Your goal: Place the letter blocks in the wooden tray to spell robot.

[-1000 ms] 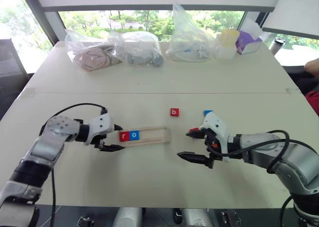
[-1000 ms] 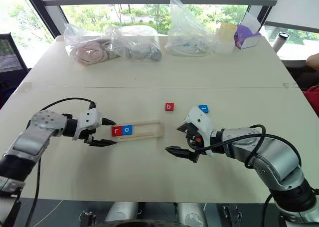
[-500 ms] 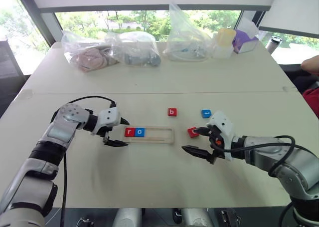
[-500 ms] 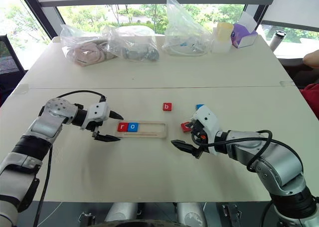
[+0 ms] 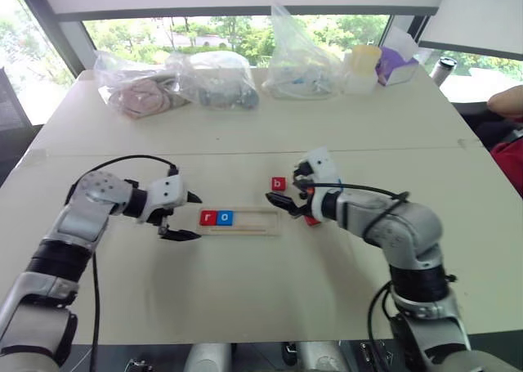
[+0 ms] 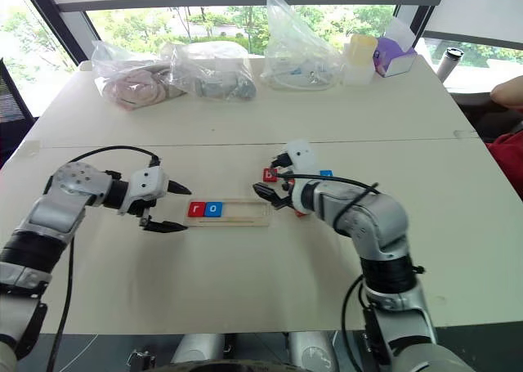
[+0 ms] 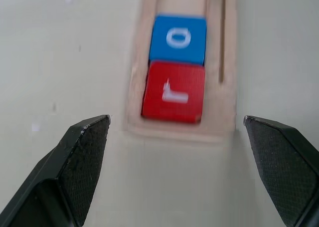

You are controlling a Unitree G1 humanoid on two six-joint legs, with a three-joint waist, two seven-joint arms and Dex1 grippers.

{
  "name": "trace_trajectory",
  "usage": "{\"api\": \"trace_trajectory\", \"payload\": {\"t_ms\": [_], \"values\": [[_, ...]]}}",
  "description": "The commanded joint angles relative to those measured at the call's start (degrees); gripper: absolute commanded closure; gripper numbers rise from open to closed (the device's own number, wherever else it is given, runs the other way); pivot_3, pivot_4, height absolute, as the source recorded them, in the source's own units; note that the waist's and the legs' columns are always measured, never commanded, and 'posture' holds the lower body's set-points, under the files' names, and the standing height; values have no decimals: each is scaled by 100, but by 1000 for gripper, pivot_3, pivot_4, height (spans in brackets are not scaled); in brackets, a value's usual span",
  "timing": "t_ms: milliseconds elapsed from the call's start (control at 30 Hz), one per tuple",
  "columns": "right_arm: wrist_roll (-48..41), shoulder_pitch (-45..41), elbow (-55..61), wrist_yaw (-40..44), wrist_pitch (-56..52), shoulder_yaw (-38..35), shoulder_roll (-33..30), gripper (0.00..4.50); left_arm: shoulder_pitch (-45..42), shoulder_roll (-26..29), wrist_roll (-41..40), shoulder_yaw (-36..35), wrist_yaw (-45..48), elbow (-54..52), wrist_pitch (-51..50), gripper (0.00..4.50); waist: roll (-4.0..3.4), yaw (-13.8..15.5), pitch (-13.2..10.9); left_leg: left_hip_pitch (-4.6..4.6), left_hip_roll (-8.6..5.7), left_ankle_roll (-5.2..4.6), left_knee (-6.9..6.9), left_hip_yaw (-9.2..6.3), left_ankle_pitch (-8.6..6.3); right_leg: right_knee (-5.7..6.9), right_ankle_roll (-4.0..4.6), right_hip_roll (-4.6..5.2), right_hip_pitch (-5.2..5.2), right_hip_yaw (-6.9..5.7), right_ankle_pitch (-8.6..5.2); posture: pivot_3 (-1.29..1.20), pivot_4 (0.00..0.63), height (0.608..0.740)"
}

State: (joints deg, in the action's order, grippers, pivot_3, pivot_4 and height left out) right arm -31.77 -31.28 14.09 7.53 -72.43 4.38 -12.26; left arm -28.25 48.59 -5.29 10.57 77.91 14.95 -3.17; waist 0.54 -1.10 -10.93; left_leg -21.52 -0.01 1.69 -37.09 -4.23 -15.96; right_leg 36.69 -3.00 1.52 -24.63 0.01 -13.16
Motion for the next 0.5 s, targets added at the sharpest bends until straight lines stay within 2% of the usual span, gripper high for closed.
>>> {"api": "trace_trajectory", "payload": {"t_ms": [33,267,433,500], "values": [[350,-311,-257,-294,-17,41,246,0,199,208,-175,-504,-331,-495,-239,30,-1,4,0,-1,0,0,-1,1,0,0,0,2,0,0,0,0,150,740],[756,-601,-873,-530,146,-107,673,0,763,143,-429,-964,-987,-1418,-958,30,0,-8,0,4,-1,0,-7,2,0,9,0,3,1,3,0,0,150,740],[1253,-669,-1182,-701,385,127,729,0,1179,-178,-599,-1086,-1568,-2111,-1490,30,1,-12,2,12,0,0,-7,4,0,21,0,2,1,5,0,0,150,740],[1464,-730,-1104,-630,555,347,563,0,1233,-233,-617,-1080,-1667,-2227,-1585,30,0,-2,2,12,0,1,-10,3,1,23,0,2,1,5,0,0,150,740]]}}
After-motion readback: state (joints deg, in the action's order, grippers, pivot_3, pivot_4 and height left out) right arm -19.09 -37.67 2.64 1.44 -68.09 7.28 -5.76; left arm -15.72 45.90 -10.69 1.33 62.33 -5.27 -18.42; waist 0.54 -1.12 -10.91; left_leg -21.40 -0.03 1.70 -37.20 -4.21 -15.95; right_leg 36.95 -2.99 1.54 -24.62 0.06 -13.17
